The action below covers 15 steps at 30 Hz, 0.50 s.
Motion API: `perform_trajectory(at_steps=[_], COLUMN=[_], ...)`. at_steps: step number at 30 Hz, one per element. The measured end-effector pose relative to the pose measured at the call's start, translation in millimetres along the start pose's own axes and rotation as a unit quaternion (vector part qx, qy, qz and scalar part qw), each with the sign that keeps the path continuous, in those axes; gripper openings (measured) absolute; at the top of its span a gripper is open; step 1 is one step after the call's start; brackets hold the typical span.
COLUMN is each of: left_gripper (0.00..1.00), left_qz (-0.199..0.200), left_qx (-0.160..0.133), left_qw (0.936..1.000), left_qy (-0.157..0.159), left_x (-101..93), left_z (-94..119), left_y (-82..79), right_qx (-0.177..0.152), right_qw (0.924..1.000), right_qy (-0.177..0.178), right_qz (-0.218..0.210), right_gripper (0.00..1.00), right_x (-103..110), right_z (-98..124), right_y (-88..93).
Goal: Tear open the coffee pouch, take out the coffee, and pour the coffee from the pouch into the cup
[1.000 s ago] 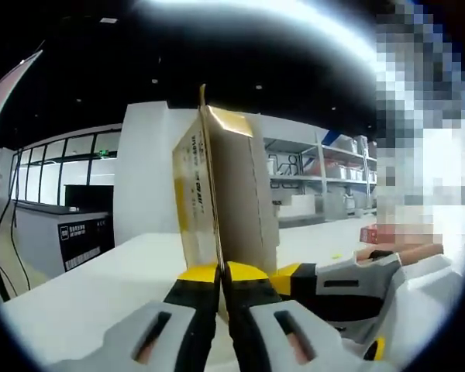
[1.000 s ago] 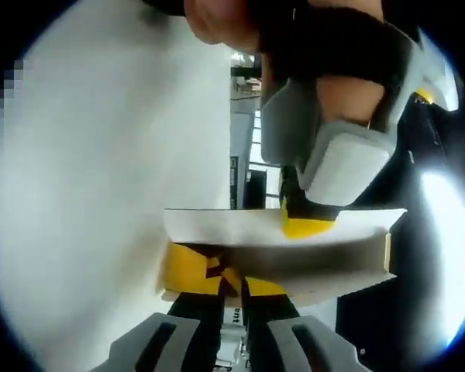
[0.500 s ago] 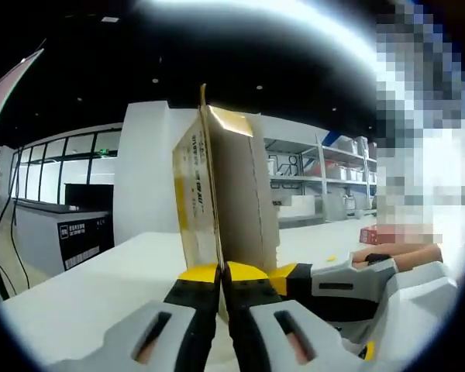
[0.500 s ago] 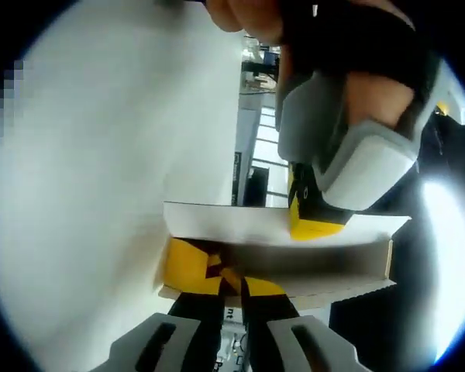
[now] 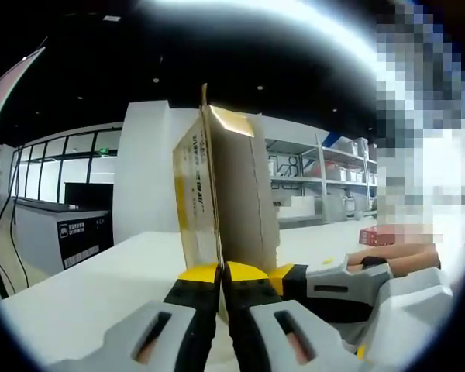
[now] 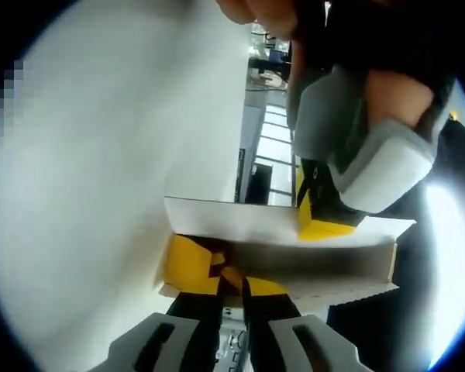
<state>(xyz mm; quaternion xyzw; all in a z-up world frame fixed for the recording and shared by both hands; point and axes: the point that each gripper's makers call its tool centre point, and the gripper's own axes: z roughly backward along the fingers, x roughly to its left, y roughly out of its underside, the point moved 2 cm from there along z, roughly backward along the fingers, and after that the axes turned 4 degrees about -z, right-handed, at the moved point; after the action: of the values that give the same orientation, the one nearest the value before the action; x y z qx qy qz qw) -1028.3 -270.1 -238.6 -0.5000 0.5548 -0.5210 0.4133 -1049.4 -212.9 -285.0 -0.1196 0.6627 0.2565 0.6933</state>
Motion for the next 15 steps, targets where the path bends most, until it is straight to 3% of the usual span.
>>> perform_trajectory(at_steps=[15], left_gripper=[0.06], left_qz=[-0.002], left_qx=[0.0], left_qw=[1.0], left_qy=[-0.004], left_x=[1.3], left_z=[-0.3], left_y=[1.8], right_qx=[0.003], right_qw=[0.9996], right_qy=[0.002], right_qz=[0.028], right_gripper=[0.1], right_x=[-0.7], right_z=[-7.7], right_y=[-2.0])
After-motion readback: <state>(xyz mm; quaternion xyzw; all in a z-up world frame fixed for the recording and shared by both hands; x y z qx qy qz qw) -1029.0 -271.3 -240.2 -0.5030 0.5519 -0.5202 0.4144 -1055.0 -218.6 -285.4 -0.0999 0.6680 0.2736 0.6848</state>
